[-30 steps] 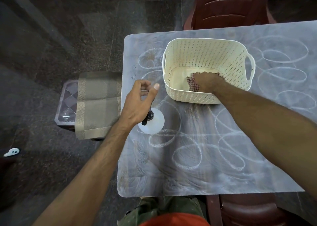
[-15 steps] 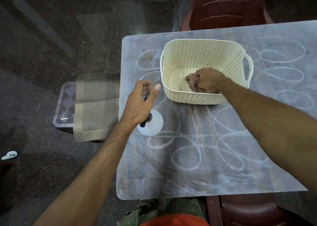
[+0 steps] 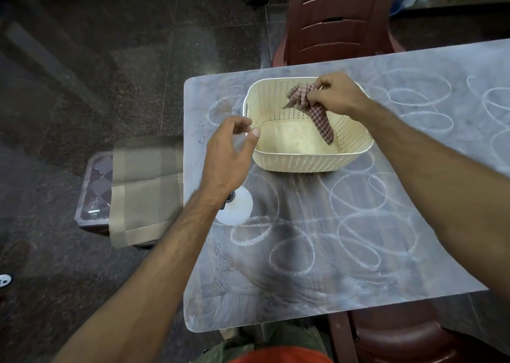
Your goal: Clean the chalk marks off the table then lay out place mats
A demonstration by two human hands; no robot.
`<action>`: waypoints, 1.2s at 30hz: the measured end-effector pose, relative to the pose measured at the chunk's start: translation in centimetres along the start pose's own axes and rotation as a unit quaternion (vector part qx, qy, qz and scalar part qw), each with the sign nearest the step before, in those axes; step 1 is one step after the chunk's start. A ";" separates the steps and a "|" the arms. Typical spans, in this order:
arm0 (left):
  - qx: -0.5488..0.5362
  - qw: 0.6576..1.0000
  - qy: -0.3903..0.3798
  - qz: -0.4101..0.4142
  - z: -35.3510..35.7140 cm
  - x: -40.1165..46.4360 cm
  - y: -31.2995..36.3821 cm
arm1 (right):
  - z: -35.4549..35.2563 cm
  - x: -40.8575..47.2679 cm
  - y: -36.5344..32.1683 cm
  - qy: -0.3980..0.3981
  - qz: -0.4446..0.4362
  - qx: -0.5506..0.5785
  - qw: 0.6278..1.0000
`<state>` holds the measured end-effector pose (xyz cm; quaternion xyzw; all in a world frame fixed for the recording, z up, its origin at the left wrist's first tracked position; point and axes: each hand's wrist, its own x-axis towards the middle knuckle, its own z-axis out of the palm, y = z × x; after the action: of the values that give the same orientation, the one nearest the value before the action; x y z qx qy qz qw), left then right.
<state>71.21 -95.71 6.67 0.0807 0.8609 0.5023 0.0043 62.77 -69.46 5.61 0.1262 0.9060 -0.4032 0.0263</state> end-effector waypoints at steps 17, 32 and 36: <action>-0.126 0.983 -0.087 -0.101 4.7 -7.0 3.6 | 1.7 -13.8 -2.9 0.020 0.069 0.220 0.973; 0.007 0.997 -0.061 -0.043 4.8 -13.2 0.8 | 10.9 -26.7 -0.4 -0.012 0.141 0.484 0.864; 0.069 0.993 -0.090 0.031 5.1 -14.4 0.6 | 12.4 -27.2 -1.3 -0.029 0.208 0.562 0.800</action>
<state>85.91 -93.09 3.65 0.1528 0.8867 0.4323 0.0604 88.10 -85.08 2.31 0.2922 0.4716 -0.8298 0.0606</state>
